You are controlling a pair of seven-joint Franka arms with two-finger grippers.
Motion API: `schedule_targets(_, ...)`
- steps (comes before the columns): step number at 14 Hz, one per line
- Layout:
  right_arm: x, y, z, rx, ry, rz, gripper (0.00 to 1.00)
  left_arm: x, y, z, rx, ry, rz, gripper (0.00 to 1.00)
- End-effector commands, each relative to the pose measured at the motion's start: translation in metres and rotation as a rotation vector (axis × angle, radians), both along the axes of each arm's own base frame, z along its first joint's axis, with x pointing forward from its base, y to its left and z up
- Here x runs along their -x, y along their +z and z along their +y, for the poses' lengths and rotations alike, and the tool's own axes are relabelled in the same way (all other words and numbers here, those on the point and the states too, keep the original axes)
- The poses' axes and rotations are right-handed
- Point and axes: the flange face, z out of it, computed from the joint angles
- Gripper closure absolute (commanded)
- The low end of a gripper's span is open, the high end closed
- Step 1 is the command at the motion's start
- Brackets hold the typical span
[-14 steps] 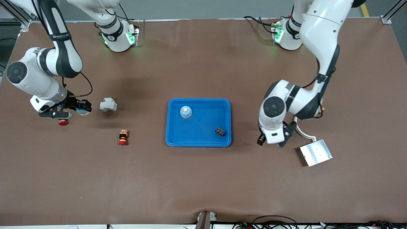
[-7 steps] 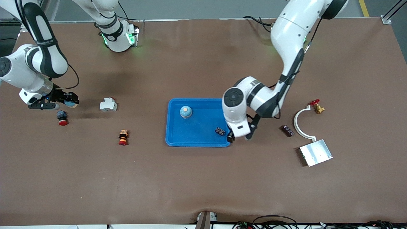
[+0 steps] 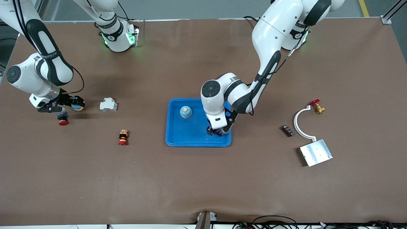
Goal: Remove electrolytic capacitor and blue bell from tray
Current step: 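Grasp the second capacitor with the left gripper while the right gripper withdraws, then carry the capacitor toward the bracket while the right gripper reaches the bell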
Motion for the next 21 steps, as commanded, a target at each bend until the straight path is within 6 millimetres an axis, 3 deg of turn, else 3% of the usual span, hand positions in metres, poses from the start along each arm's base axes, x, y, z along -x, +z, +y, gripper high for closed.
schedule_targets(1, -0.003, -0.012, 0.002, -0.005, -0.004, -0.018, 1.00, -0.008, -0.013, 0.000, 0.000, 0.013, -0.021, 0.28)
schedule_targets(3, -0.002, -0.019, 0.003, -0.005, -0.007, -0.016, 1.00, -0.007, -0.014, 0.000, 0.005, 0.009, -0.024, 0.43)
schedule_targets(5, -0.003, -0.021, 0.003, -0.006, -0.007, -0.013, 1.00, -0.009, -0.014, 0.001, 0.005, 0.015, -0.025, 0.44)
schedule_targets(6, -0.005, -0.020, 0.003, -0.005, -0.005, -0.016, 0.59, -0.008, -0.016, 0.001, 0.003, 0.012, -0.022, 0.52)
schedule_targets(7, -0.007, -0.019, 0.002, -0.004, -0.007, -0.020, 0.01, -0.008, -0.014, 0.000, 0.004, 0.010, -0.024, 0.68)
schedule_targets(8, -0.007, -0.017, 0.001, -0.004, -0.009, -0.019, 0.00, -0.008, -0.009, -0.001, 0.013, 0.023, -0.027, 0.90)
schedule_targets(9, -0.008, -0.014, 0.002, -0.005, -0.007, -0.019, 0.00, -0.010, -0.002, -0.001, 0.021, 0.050, -0.037, 1.00)
schedule_targets(11, -0.015, -0.001, 0.004, 0.000, -0.001, -0.038, 0.00, -0.015, 0.024, 0.000, 0.031, 0.059, -0.060, 1.00)
schedule_targets(14, -0.038, 0.047, 0.021, -0.038, -0.043, 0.020, 0.00, -0.025, 0.058, 0.007, 0.031, 0.048, -0.082, 1.00)
schedule_targets(16, -0.053, 0.091, 0.058, -0.029, -0.083, 0.010, 0.00, -0.034, 0.075, 0.020, 0.013, 0.026, -0.082, 1.00)
schedule_targets(18, -0.057, 0.122, 0.093, -0.027, -0.124, 0.012, 0.00, -0.036, 0.085, 0.048, -0.088, -0.067, -0.010, 1.00)
schedule_targets(21, -0.061, 0.155, 0.189, -0.013, -0.264, 0.012, 0.00, -0.043, 0.090, 0.116, -0.159, -0.127, 0.067, 1.00)
